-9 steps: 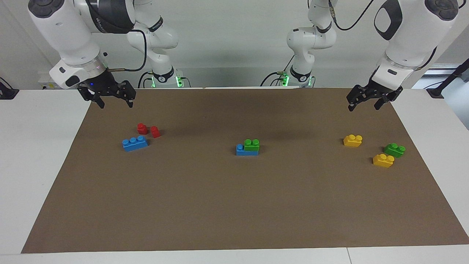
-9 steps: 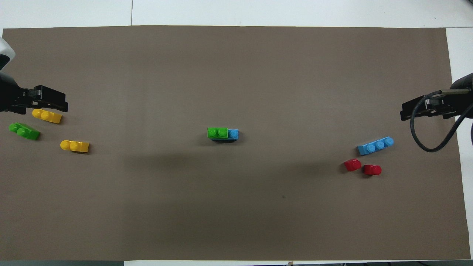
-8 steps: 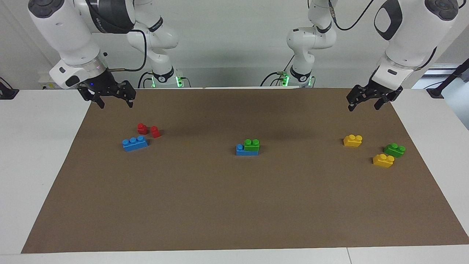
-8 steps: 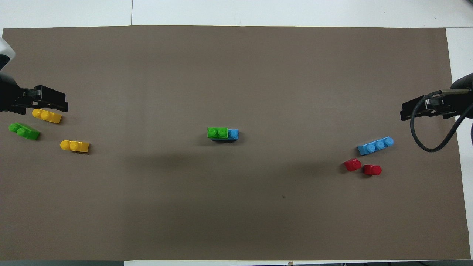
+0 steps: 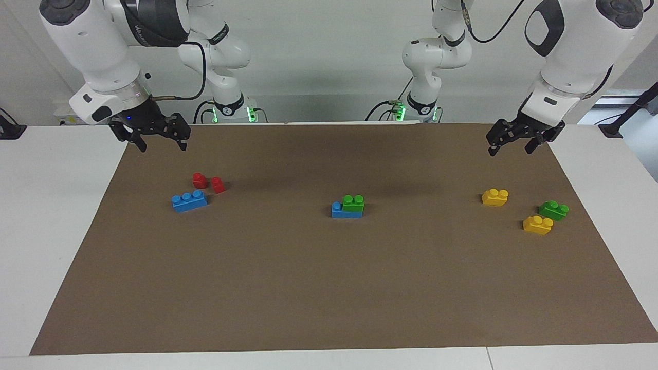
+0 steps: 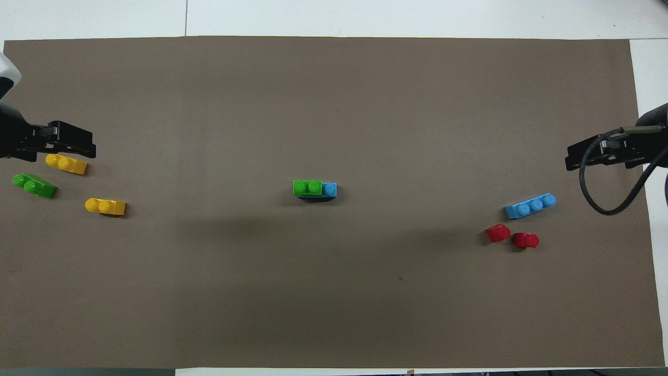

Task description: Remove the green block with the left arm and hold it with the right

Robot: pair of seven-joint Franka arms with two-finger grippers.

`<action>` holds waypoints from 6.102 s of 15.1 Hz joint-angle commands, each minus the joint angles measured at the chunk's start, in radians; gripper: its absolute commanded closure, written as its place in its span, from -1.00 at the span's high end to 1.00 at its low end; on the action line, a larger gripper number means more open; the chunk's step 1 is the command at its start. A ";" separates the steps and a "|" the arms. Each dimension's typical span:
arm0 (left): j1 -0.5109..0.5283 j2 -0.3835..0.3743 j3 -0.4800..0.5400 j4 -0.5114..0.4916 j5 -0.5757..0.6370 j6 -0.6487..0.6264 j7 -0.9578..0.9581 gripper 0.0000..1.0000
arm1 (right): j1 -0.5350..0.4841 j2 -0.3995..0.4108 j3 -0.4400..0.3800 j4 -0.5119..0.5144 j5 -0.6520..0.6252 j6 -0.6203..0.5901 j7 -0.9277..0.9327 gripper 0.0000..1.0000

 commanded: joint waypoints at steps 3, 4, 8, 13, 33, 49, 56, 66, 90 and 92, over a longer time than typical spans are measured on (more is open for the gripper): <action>-0.004 -0.031 -0.002 -0.031 -0.016 0.012 -0.011 1.00 | 0.003 -0.029 0.023 -0.044 -0.009 0.019 0.236 1.00; -0.001 -0.033 -0.001 -0.031 -0.016 0.018 -0.012 1.00 | 0.012 -0.032 0.029 -0.058 -0.008 0.042 0.314 1.00; -0.009 -0.036 -0.004 -0.034 -0.014 0.012 -0.066 1.00 | 0.085 -0.036 0.034 -0.110 0.046 0.111 0.589 1.00; -0.081 -0.065 -0.011 -0.092 -0.019 0.019 -0.346 1.00 | 0.138 0.020 0.034 -0.144 0.237 0.204 1.032 0.99; -0.510 -0.047 -0.008 -0.355 -0.092 0.444 -2.015 1.00 | 0.371 0.194 0.034 -0.322 0.532 0.720 1.513 0.99; -0.592 0.205 -0.008 -0.333 0.083 0.608 -2.331 1.00 | 0.495 0.378 0.035 -0.322 0.666 0.947 1.504 1.00; -0.584 0.243 -0.007 -0.326 0.099 0.654 -2.359 1.00 | 0.532 0.404 0.035 -0.337 0.681 1.013 1.504 0.86; -0.576 0.259 -0.007 -0.338 0.136 0.696 -2.381 1.00 | 0.532 0.398 0.035 -0.374 0.681 1.039 1.415 -1.00; -0.494 0.130 -0.008 -0.268 0.120 0.474 -2.154 -1.00 | 0.514 0.399 0.034 -0.354 0.680 1.019 1.414 -1.00; -0.449 0.113 -0.010 -0.248 0.109 0.432 -2.088 -1.00 | 0.466 0.398 0.029 -0.302 0.666 0.926 1.407 -1.00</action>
